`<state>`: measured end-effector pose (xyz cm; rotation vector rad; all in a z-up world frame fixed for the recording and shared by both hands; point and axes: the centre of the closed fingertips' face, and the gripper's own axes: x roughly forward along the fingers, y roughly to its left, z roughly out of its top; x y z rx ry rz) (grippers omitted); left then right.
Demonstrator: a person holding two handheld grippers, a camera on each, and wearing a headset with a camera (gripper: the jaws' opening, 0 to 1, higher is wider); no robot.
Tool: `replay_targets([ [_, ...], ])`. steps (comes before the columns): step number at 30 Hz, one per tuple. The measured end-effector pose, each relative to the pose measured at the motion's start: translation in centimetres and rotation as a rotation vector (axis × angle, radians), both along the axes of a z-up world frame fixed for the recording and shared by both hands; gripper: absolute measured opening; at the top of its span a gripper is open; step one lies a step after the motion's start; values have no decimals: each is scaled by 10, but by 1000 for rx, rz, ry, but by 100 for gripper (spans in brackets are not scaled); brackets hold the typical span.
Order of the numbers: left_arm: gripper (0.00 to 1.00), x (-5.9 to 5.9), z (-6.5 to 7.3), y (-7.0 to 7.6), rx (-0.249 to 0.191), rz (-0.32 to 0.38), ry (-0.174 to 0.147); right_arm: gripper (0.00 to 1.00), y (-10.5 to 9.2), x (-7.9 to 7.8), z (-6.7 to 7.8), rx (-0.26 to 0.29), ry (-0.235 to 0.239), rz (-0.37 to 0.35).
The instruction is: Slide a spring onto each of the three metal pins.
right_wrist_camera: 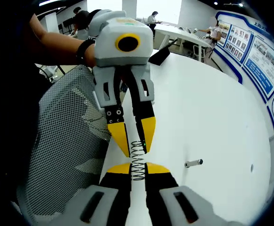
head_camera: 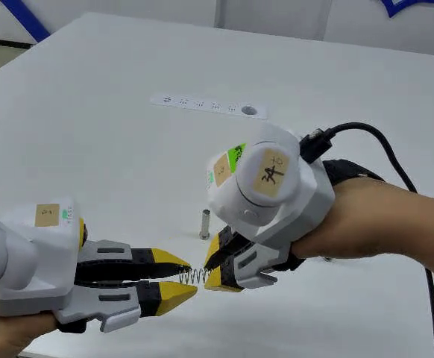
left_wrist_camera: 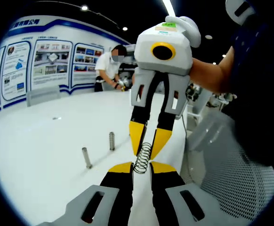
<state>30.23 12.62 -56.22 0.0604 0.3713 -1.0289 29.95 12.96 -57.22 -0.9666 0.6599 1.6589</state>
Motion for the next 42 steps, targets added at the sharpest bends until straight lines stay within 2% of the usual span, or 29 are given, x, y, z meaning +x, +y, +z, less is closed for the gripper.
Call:
replay_targets([
  [2,14,-1,0,0,2,-3,1,11,0,0,0,1,-1,4],
  [5,12,-2,0,-1,7,-16,-20,11,-1,0,0,-1,-6,11],
  [13,10,-4,0,-1,-10,-29,-10,13,-2,0,-2,6,0,19],
  [16,10,-6,4,-2,-25,-33,-11,16,-2,1,-5,3,1,19],
  [21,10,-5,6,-2,-32,-28,-14,16,-5,3,-8,-3,12,8],
  [28,10,-3,11,-2,-67,-15,-15,15,-7,5,-8,-1,16,-1],
  [34,10,-2,9,-1,-60,-8,-13,13,-5,5,-1,6,11,-12],
  [42,10,-2,5,-1,-45,-8,-4,13,6,1,19,49,14,-9],
])
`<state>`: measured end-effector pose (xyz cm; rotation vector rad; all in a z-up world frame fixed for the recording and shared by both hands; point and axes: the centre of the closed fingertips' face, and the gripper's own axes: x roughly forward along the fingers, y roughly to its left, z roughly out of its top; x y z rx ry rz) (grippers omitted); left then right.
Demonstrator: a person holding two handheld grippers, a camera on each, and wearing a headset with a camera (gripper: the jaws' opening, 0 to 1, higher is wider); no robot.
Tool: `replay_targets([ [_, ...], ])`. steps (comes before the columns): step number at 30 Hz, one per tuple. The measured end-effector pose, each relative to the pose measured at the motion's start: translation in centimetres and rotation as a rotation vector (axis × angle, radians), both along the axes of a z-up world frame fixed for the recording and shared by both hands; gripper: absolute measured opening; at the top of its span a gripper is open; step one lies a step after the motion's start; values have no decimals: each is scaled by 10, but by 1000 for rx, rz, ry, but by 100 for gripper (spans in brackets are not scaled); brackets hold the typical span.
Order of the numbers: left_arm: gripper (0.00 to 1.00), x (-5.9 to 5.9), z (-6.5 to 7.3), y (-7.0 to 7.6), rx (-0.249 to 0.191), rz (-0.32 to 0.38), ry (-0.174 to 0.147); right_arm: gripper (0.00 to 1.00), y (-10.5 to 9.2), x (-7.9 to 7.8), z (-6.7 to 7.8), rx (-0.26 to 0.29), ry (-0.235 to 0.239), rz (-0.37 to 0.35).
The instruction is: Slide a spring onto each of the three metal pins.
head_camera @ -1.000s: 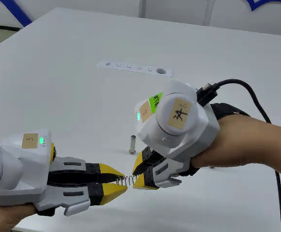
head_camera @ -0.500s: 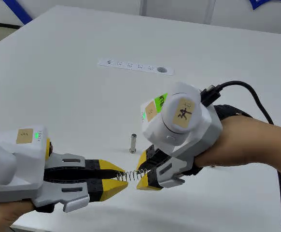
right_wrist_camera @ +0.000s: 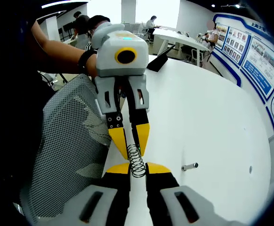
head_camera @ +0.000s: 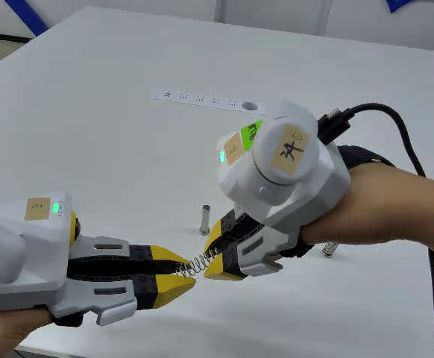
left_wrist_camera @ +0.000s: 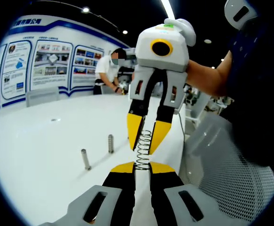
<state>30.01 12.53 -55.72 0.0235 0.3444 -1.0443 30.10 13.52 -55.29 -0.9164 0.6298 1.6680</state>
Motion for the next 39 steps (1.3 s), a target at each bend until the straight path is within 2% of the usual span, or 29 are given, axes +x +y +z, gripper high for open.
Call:
replay_targets([
  [6,10,-1,-2,0,11,-3,1,12,10,-9,6,8,13,17],
  [15,10,-2,-4,-3,20,-16,1,12,19,-16,9,6,6,48],
  [24,11,1,-3,0,21,0,1,12,20,-12,9,-2,-4,51],
  [30,16,1,-5,2,27,8,7,12,18,-4,9,-14,-20,42],
  [39,22,2,-6,5,22,29,12,12,10,21,11,-26,-50,-3],
])
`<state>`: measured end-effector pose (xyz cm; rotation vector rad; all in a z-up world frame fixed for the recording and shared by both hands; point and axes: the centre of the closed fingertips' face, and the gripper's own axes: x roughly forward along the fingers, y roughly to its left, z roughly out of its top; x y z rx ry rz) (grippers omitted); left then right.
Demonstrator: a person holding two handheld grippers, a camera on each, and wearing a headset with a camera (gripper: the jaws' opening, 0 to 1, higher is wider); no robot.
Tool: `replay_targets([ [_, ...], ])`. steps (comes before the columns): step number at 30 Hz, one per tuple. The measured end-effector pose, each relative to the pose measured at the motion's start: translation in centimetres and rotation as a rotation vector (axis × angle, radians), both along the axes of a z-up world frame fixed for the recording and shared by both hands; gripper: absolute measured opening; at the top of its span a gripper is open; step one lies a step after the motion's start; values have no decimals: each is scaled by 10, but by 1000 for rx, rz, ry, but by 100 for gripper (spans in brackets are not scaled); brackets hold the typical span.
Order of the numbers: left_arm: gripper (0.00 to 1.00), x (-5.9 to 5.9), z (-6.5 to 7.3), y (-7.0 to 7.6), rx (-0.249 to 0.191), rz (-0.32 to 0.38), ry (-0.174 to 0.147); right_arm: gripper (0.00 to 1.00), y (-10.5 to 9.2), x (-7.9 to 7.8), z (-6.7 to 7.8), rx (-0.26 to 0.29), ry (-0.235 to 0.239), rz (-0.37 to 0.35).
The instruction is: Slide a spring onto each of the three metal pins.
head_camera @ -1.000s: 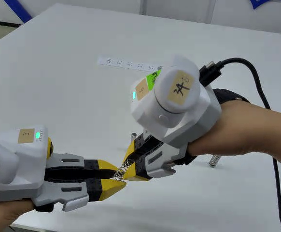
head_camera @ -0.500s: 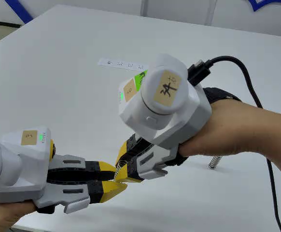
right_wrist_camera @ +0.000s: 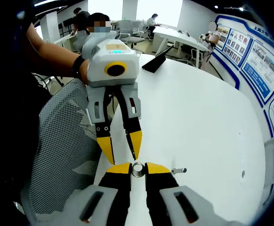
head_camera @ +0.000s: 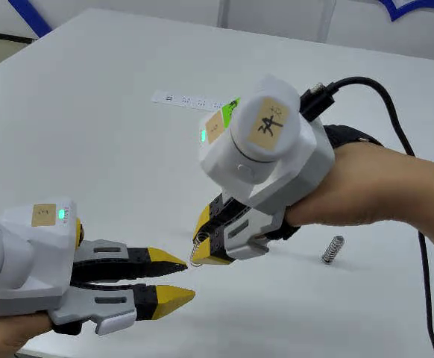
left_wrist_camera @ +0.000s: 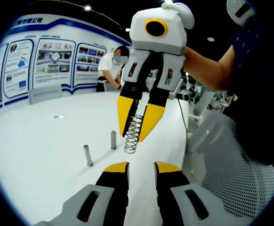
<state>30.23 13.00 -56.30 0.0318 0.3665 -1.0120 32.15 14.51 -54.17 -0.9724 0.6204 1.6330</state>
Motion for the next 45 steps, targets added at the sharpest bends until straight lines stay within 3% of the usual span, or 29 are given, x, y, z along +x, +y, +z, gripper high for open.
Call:
replay_targets([
  [14,40,5,-1,11,-1,66,-5,12,-3,47,3,24,-38,-112],
  [23,48,6,0,14,-8,91,-9,12,-3,65,-2,22,-61,-159],
  [35,53,6,1,15,-15,109,-4,12,7,90,-17,37,-60,-204],
  [45,57,6,1,12,-16,114,-7,12,13,102,-34,3,-37,-224],
])
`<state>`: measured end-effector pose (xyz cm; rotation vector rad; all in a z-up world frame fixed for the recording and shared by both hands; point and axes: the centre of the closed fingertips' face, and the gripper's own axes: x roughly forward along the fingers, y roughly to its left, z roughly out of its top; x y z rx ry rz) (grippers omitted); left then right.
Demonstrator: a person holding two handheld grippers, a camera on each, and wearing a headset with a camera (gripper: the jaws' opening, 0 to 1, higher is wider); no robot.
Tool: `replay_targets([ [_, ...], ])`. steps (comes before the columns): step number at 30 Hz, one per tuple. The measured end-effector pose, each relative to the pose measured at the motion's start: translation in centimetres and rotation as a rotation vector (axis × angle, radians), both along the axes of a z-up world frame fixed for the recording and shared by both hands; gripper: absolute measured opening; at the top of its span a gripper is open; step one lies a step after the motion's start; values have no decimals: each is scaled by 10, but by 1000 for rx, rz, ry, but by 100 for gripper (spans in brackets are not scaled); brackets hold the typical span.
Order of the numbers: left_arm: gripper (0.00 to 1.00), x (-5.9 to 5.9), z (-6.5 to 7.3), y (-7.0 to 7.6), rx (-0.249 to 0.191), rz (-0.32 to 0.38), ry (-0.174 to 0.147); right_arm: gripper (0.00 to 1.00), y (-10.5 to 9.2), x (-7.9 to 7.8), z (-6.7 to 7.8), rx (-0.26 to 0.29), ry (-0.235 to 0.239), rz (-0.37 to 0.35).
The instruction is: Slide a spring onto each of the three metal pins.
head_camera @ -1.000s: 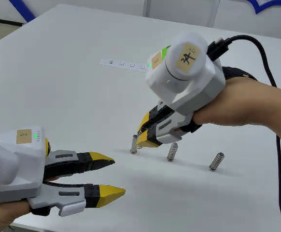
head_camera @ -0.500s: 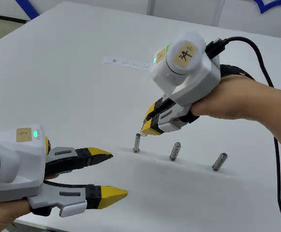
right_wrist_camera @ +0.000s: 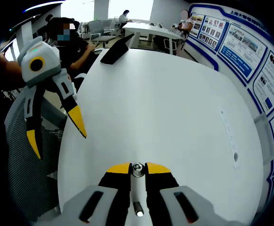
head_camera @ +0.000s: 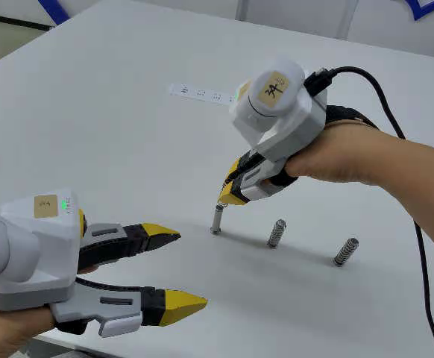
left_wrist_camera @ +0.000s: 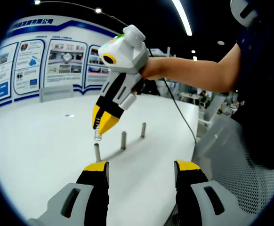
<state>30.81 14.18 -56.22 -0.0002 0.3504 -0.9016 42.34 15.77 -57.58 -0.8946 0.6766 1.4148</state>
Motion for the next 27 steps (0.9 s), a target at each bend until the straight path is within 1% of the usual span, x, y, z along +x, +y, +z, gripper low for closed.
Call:
replay_targets([
  [3,60,1,-1,2,2,10,2,12,1,2,-4,-5,6,-3],
  [18,61,-1,-4,1,5,12,11,12,5,1,-11,-23,24,-2],
  [24,61,0,-4,2,2,17,14,12,6,0,-18,-38,32,0],
  [27,61,0,-4,2,2,18,16,12,6,0,-24,-51,34,-1],
])
